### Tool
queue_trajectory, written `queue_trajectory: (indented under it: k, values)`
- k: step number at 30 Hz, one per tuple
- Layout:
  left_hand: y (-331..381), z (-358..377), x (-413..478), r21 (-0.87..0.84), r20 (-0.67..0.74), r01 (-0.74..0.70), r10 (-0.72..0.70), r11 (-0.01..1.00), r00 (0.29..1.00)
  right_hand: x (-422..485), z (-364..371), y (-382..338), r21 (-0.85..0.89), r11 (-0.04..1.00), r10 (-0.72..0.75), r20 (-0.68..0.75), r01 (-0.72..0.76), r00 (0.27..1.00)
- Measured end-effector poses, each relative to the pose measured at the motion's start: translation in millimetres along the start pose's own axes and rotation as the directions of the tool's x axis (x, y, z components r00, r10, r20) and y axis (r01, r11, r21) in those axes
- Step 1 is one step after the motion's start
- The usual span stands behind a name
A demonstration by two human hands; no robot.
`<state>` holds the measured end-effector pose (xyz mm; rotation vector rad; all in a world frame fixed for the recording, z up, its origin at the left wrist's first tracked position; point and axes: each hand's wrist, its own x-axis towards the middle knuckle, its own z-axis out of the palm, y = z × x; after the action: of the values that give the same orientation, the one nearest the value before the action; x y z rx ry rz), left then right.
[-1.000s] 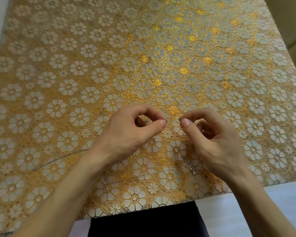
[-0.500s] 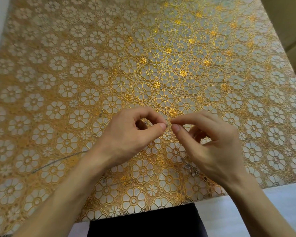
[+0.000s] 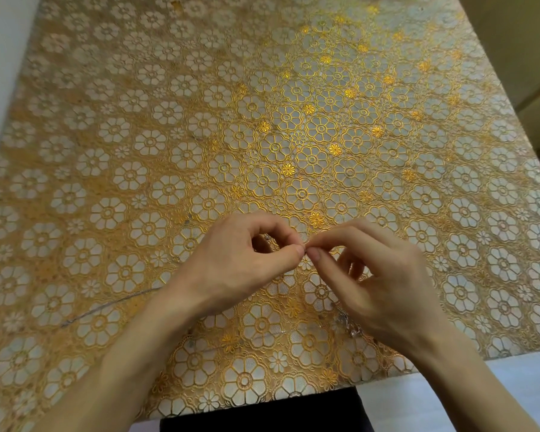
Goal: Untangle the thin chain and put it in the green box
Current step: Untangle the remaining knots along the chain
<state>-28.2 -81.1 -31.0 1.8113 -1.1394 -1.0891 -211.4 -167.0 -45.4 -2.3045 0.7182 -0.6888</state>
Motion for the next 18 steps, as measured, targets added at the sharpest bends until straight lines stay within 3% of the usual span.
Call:
queue_trajectory:
  k: [7,18]
  values:
    - [-1.7,-0.9,-0.7,0.003,0.015,-0.004,0.004,1.000,1.000,0.6,2.8,-2.7,0.011,0.999,0.031,0.033,-0.032,0.999]
    - [-1.2,-2.1,-1.8,-0.007,-0.015,-0.006,0.006,1.000,1.000,-0.6,7.4,-5.4,0.191,0.964,0.184,0.016,-0.183,0.983]
